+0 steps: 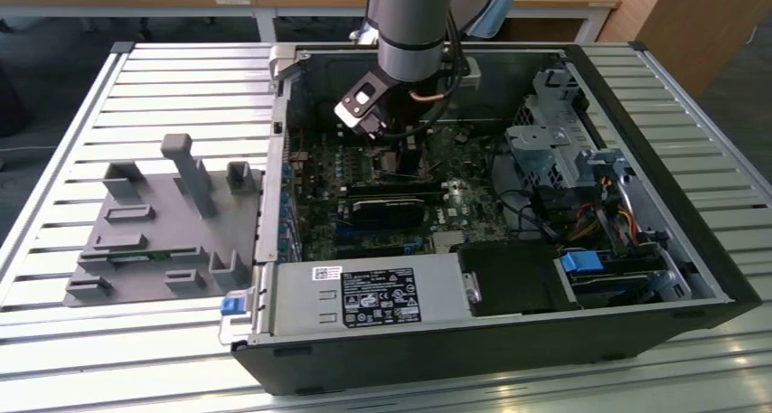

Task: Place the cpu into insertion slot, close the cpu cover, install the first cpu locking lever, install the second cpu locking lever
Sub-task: 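Place the cpu into insertion slot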

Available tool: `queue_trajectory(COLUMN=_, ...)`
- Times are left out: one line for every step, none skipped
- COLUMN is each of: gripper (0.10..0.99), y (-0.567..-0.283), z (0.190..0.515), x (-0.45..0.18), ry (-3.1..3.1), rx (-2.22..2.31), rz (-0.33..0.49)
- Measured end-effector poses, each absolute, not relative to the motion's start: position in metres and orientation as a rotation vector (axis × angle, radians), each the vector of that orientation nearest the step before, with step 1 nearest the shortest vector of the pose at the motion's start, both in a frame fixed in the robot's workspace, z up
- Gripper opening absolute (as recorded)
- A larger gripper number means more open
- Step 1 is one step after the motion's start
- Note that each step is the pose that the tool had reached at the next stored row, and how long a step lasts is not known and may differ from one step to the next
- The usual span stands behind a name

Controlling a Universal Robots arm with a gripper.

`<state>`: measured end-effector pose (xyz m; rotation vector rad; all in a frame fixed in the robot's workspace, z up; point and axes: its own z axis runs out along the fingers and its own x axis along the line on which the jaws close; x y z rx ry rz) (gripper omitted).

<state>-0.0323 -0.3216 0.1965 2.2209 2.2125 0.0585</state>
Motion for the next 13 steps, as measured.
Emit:
queue_trajectory(gripper=0.616, y=-0.322, z=0.198, x=-0.032, ry=2.212, rx=2.221, rz=0.058)
queue_trajectory(gripper=0.616, y=-0.322, z=0.2, x=-0.032, ry=2.212, rx=2.221, rz=0.058)
queue_trajectory(gripper=0.616, y=-0.322, z=0.208, x=-0.032, ry=2.213, rx=2.221, rz=0.058)
queue_trajectory(gripper=0.6, y=-0.322, z=0.209, x=-0.032, ry=2.213, rx=2.221, rz=0.057)
queue_trajectory(gripper=0.537, y=-0.322, z=0.211, x=-0.032, ry=2.213, rx=2.221, rz=0.057)
queue_trajectory(gripper=0.475, y=-0.322, z=0.212, x=-0.032, ry=2.213, rx=2.221, rz=0.057)
queue_trajectory(gripper=0.475, y=-0.322, z=0.213, x=-0.032, ry=2.213, rx=2.221, rz=0.057)
queue_trajectory(gripper=0.416, y=-0.322, z=0.214, x=-0.032, ry=2.213, rx=2.221, rz=0.056)
queue_trajectory(gripper=0.416, y=-0.322, z=0.215, x=-0.032, ry=2.213, rx=2.221, rz=0.056)
queue_trajectory(gripper=0.357, y=-0.322, z=0.215, x=-0.032, ry=2.212, rx=2.22, rz=0.055)
queue_trajectory(gripper=0.298, y=-0.322, z=0.216, x=-0.032, ry=2.212, rx=2.22, rz=0.055)
queue_trajectory(gripper=0.239, y=-0.322, z=0.216, x=-0.032, ry=2.211, rx=2.219, rz=0.053)
queue_trajectory(gripper=0.239, y=-0.322, z=0.216, x=-0.032, ry=2.211, rx=2.219, rz=0.052)
